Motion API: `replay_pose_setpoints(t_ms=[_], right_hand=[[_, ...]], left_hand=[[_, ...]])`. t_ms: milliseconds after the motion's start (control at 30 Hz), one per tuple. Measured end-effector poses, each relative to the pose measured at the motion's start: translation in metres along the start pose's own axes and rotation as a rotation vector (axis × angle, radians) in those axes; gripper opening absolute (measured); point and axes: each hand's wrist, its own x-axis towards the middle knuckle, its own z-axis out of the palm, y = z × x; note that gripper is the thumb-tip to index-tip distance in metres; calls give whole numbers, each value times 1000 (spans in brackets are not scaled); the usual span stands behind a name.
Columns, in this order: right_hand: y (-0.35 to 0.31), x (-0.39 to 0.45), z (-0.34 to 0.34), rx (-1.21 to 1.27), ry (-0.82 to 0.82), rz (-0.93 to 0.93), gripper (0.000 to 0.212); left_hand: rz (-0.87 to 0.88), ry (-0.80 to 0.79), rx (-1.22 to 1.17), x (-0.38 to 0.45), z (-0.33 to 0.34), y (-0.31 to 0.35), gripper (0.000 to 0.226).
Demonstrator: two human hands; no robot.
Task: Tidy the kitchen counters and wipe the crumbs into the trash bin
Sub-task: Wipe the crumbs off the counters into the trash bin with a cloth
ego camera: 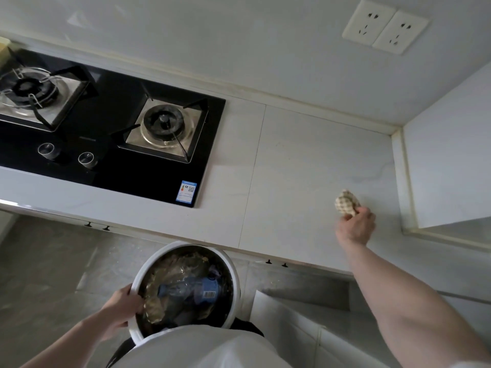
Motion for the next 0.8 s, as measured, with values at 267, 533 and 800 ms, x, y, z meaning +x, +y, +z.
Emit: replay_pose_setpoints(t_ms=[267,533,800], right_hand=[[73,20,-22,-461,-244,343,78],[18,-72,18,-111,-156,105,39],[-79,-277,63,31,-742,-520,2]], left_hand=[[20,7,22,-3,-1,1,32],[-5,-1,-9,2,-4,-1,33],[-3,-22,-23,-2,-5,3,37]])
